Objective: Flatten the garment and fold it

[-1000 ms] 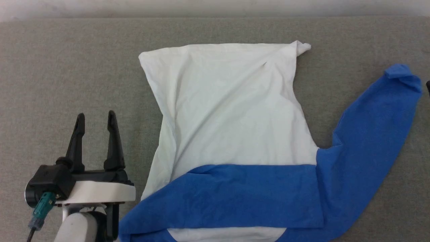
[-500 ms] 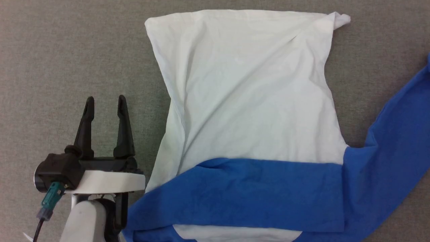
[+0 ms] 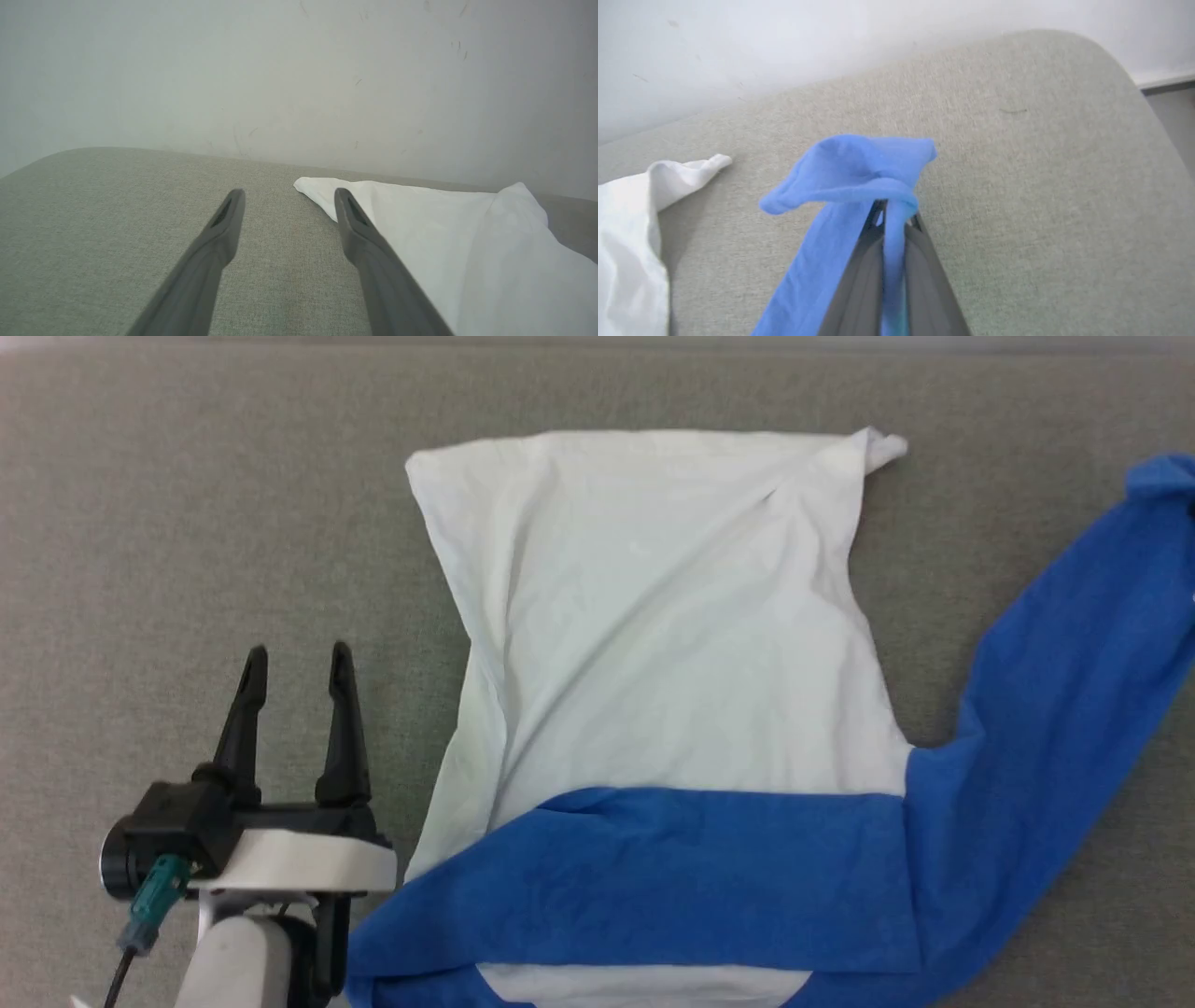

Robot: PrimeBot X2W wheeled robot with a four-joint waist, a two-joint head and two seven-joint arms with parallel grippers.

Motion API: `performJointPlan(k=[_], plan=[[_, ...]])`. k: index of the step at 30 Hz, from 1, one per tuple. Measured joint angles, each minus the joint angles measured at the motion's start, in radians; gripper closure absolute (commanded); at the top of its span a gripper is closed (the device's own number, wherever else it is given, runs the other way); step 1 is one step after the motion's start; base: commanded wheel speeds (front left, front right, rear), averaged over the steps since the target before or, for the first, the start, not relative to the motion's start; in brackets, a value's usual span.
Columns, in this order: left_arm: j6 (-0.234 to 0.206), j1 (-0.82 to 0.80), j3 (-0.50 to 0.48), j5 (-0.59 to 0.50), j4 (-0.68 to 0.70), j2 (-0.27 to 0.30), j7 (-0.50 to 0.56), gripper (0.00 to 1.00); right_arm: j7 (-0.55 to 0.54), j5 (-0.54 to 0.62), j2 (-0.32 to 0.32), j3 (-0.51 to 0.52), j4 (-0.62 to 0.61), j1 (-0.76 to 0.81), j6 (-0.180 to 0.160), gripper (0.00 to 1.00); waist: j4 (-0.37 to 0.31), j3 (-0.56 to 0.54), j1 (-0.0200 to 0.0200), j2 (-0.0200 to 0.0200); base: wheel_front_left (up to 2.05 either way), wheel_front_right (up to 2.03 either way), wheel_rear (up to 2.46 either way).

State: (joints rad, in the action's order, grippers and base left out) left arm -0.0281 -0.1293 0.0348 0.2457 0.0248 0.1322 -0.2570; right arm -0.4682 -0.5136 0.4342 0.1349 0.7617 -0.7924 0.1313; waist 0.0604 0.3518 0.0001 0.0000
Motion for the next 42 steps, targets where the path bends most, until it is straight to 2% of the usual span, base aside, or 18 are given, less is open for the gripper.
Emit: performJointPlan(k=[8, 13, 17, 21, 24, 29, 33, 34, 35, 36, 37, 42], plan=[[-0.001, 0.072, -0.025, 0.0, -0.027, 0.013, 0.006, 0.0, 0.006, -0.041, -0.039, -0.164, -0.253, 0.072, 0.0, 1.0, -0.032, -0.116, -0.0003, 0.0, 0.0, 0.0, 0.0], [-0.005, 0.103, -0.032, 0.001, -0.011, 0.032, 0.034, 0.0, -0.043, -0.092, -0.125, -0.294, -0.443, 0.158, 0.0, 1.0, -0.051, -0.185, -0.0003, 0.0, 0.0, 0.0, 0.0], [-0.009, 0.116, -0.031, 0.002, 0.004, 0.038, 0.053, 0.0, -0.066, -0.128, -0.219, -0.39, -0.536, 0.227, 0.0, 1.0, -0.062, -0.23, -0.0003, 0.0, 0.0, 0.0, 0.0], [-0.009, 0.123, -0.021, 0.002, 0.011, 0.041, 0.065, 0.0, -0.062, -0.163, -0.318, -0.472, -0.543, 0.275, 0.0, 1.0, -0.062, -0.263, -0.0004, 0.0, 0.0, 0.0, 0.0], [-0.007, 0.123, -0.008, 0.002, 0.012, 0.04, 0.071, 0.0, -0.038, -0.196, -0.365, -0.55, -0.515, 0.298, 0.0, 1.0, -0.046, -0.273, -0.0003, 0.0, 0.0, 0.0, 0.0], [0.001, 0.121, 0.014, 0.005, 0.005, 0.037, 0.072, 0.0, 0.022, -0.26, -0.38, -0.689, -0.438, 0.323, 0.0, 1.0, -0.005, -0.274, -0.0001, 0.0, 0.0, 0.0, 0.0], [0.005, 0.114, 0.03, 0.01, -0.011, 0.028, 0.067, 0.0, 0.131, -0.318, -0.383, -0.8, -0.368, 0.33, 0.0, 1.0, 0.023, -0.262, -0.0002, 0.0, 0.0, 0.0, 0.0], [0.008, 0.11, 0.032, 0.011, -0.017, 0.028, 0.063, 0.0, 0.156, -0.322, -0.383, -0.828, -0.346, 0.33, 0.0, 0.85, 0.026, -0.257, -0.0001, 0.0, 0.0, 0.0, 0.0], [0.009, 0.105, 0.033, 0.011, -0.021, 0.026, 0.062, 0.0, 0.172, -0.341, -0.382, -0.86, -0.326, 0.33, 0.0, 0.85, 0.029, -0.251, 0.0, 0.0, 0.0, 0.0, 0.0], [0.009, 0.099, 0.036, 0.011, -0.025, 0.024, 0.061, 0.0, 0.181, -0.361, -0.382, -0.894, -0.306, 0.33, 0.0, 0.53, 0.031, -0.245, 0.0, 0.0, 0.0, 0.0, 0.0], [0.009, 0.095, 0.038, 0.011, -0.028, 0.021, 0.057, 0.0, 0.193, -0.363, -0.382, -0.926, -0.285, 0.328, 0.0, 0.0, 0.032, -0.239, 0.0, 0.0, 0.0, 0.0, 0.0], [0.008, 0.085, 0.038, 0.011, -0.043, 0.018, 0.044, 0.0, 0.288, -0.383, -0.382, -1.033, -0.264, 0.3, 0.0, 0.0, 0.028, -0.222, 0.0, 0.0, 0.0, 0.0, 0.0]])
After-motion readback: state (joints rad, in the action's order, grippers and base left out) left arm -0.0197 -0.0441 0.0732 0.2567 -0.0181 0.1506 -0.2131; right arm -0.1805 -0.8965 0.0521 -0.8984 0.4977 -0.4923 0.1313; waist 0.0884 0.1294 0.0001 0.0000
